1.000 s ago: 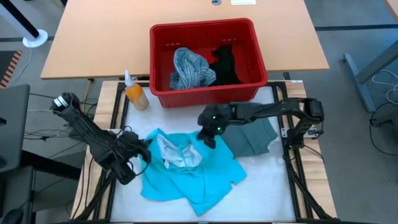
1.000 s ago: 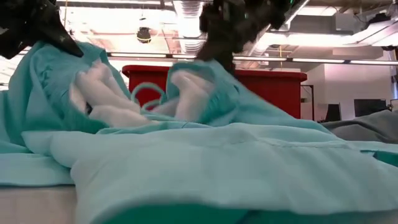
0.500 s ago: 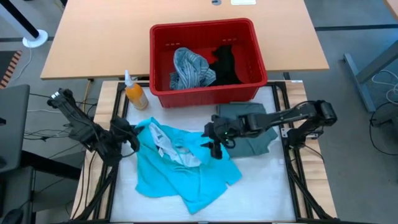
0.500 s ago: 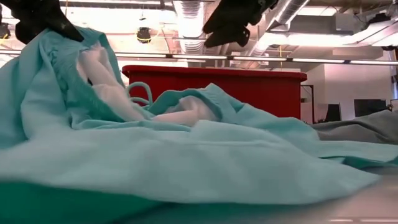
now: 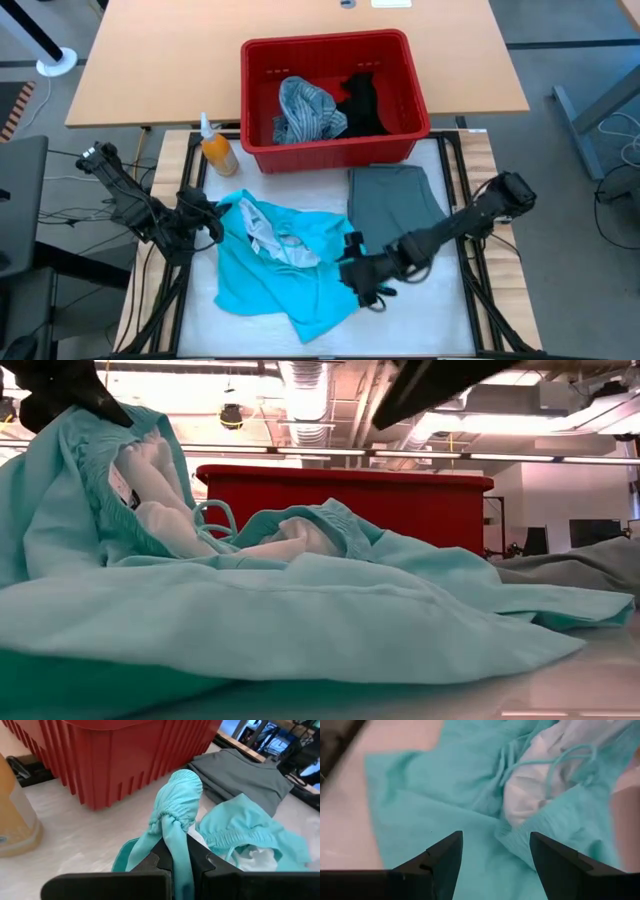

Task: Fold Laundry from Bin
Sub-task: Fold the light blue shorts

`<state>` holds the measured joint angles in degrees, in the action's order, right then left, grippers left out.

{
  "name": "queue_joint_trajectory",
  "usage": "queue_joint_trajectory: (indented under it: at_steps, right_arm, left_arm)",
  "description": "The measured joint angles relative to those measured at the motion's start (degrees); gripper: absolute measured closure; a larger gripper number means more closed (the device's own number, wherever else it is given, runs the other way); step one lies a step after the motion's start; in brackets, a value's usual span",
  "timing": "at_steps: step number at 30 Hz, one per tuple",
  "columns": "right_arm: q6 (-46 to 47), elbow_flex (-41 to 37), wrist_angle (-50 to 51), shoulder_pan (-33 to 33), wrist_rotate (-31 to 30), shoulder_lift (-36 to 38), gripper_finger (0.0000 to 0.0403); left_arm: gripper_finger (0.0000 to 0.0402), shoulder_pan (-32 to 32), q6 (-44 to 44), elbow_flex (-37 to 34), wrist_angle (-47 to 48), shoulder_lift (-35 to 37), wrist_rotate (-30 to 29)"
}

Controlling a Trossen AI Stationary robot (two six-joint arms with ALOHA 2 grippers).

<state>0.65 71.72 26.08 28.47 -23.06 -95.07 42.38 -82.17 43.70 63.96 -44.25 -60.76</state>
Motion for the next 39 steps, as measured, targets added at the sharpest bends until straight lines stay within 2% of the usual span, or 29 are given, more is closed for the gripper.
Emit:
queue_joint_trajectory:
  at_steps: [3,7,10,13,19,24,26,28,33,39]
  right_arm:
    - [-1.5,-0.1,0.9,1.0,-0.9,-0.7,0.0143]
    - [-2.3,-2.0,1.6,1.1,-5.8,-3.4,0.0143]
    - [-5.1,-2.3,0.7,-0.2,-7.1,-6.3,0.0143]
    - [-7.1,-2.3,-1.4,-1.5,-7.7,-9.7,0.0143]
    - [-8.7,-2.3,-8.4,-3.3,-13.4,-14.0,0.0143]
    - [-8.8,-2.3,-12.9,-4.9,-12.7,-16.4,0.0153]
    - [-8.4,-2.3,-13.6,-5.4,-12.7,-16.8,0.0178]
    - [-8.0,-2.3,-13.1,-5.6,-12.4,-16.9,0.0221]
    - [-8.6,-2.3,-13.1,-6.2,-6.5,-15.6,0.0374]
    - [-5.3,-2.3,-11.5,-8.2,0.2,-8.7,0.0383]
  left_arm:
    - [0.0401,-0.7,-0.8,0.0,0.0,0.0,-0.1]
    - [0.0401,-1.6,-2.0,0.0,-0.2,0.0,-0.1]
    - [0.0401,-2.3,-2.1,0.0,-1.0,0.0,-0.1]
    - [0.0401,-2.4,-2.1,0.0,-1.0,0.0,0.5]
    - [0.0401,-2.4,-2.7,0.0,-1.0,0.0,1.0]
    - [0.0401,-2.4,-2.6,0.0,-1.0,0.0,2.0]
    - [0.0401,-2.4,-2.5,0.0,-1.0,0.0,2.4]
    - [0.0401,-2.4,-1.7,0.0,-0.9,0.0,3.3]
    - [0.0401,-2.4,-0.6,0.0,-0.9,0.0,3.7]
    - [0.0401,-2.4,0.8,0.0,-0.6,0.0,3.5]
